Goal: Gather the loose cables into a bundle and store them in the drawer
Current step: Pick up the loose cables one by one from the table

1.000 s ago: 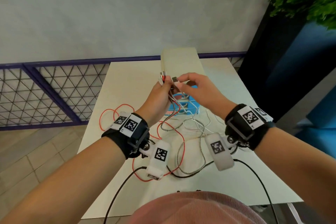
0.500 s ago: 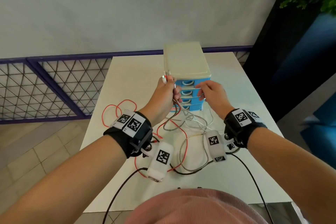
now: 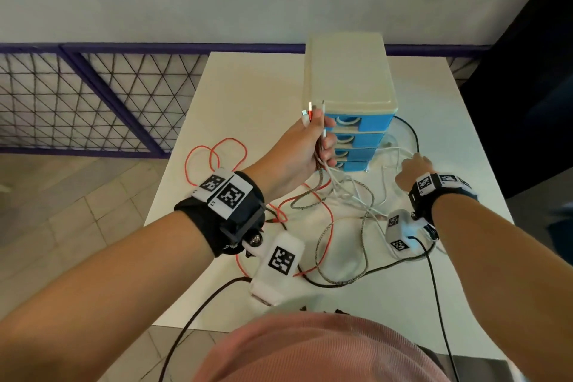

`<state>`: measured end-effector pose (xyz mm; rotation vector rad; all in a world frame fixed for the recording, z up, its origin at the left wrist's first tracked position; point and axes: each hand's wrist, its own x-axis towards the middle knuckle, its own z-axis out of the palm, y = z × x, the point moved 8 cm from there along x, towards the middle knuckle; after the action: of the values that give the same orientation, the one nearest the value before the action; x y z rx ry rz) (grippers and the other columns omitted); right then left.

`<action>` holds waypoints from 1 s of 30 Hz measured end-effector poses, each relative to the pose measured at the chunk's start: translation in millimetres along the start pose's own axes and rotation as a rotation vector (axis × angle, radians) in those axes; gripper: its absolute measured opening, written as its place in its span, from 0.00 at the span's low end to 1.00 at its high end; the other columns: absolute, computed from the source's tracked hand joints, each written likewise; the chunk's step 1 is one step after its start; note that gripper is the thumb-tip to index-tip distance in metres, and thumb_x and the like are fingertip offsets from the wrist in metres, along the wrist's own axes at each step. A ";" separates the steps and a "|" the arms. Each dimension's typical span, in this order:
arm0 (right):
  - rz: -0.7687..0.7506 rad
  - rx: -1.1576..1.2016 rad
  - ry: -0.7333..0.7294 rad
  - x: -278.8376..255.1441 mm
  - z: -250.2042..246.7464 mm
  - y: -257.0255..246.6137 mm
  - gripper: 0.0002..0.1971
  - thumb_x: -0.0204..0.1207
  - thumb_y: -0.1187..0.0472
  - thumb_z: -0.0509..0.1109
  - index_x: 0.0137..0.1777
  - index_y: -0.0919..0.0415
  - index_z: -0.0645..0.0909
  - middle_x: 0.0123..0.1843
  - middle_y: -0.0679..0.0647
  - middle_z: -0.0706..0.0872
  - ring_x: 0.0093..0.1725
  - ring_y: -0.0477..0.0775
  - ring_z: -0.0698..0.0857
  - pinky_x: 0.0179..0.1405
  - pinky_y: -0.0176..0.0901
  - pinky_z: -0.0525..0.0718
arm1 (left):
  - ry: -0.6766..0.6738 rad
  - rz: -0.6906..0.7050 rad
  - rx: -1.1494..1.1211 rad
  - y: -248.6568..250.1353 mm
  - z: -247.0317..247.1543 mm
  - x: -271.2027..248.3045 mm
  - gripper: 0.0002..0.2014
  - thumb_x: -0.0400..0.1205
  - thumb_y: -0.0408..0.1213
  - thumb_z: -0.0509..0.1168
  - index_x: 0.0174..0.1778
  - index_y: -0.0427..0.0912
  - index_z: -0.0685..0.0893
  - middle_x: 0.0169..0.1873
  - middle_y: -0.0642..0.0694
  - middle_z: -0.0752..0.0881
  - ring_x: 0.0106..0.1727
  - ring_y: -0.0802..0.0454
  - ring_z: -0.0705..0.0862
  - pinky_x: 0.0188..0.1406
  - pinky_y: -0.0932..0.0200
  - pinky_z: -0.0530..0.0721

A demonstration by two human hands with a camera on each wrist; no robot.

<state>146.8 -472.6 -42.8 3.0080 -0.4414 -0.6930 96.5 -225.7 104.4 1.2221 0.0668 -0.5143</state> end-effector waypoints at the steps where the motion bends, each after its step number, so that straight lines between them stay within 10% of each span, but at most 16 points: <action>1: 0.011 0.001 -0.008 1.8 2.0 0.2 0.22 0.81 0.62 0.56 0.73 0.68 0.72 0.76 0.67 0.67 0.75 0.66 0.68 0.76 0.53 0.67 | -0.001 -0.012 0.006 -1.4 0.0 2.1 0.15 0.89 0.48 0.46 0.51 0.41 0.71 0.27 0.49 0.68 0.24 0.56 0.68 0.34 0.60 0.75; 11: 0.049 0.058 0.037 -4.8 2.7 8.4 0.17 0.80 0.64 0.62 0.67 0.64 0.78 0.64 0.62 0.77 0.64 0.63 0.79 0.64 0.54 0.79 | 0.011 -0.037 -0.002 -3.2 2.0 15.0 0.16 0.88 0.49 0.48 0.50 0.41 0.73 0.27 0.49 0.69 0.25 0.55 0.68 0.35 0.60 0.76; 19: -0.267 0.168 0.064 -31.0 -27.8 6.3 0.18 0.74 0.77 0.56 0.56 0.54 0.68 0.48 0.60 0.82 0.46 0.63 0.82 0.41 0.50 0.79 | 0.023 0.014 0.013 3.3 11.6 8.0 0.16 0.88 0.50 0.46 0.49 0.43 0.71 0.28 0.49 0.66 0.27 0.55 0.64 0.36 0.59 0.72; 25: -0.353 0.119 0.080 -53.5 -92.7 -6.7 0.17 0.78 0.69 0.62 0.61 0.57 0.85 0.66 0.57 0.83 0.66 0.59 0.79 0.65 0.45 0.74 | 0.024 0.075 -0.014 11.7 19.2 3.7 0.15 0.89 0.48 0.46 0.50 0.41 0.71 0.27 0.49 0.66 0.26 0.55 0.65 0.34 0.60 0.73; 30: -0.453 0.503 0.165 -95.3 -162.3 -21.8 0.11 0.77 0.54 0.72 0.40 0.60 0.90 0.34 0.50 0.85 0.34 0.51 0.78 0.31 0.38 0.72 | -0.001 0.175 -0.012 31.2 24.3 -6.0 0.15 0.89 0.48 0.46 0.48 0.42 0.70 0.27 0.49 0.66 0.24 0.56 0.65 0.31 0.61 0.73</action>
<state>140.8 -431.7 142.1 3.6568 0.1037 -0.3765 98.6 -238.1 142.4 1.2038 -0.0381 -0.3611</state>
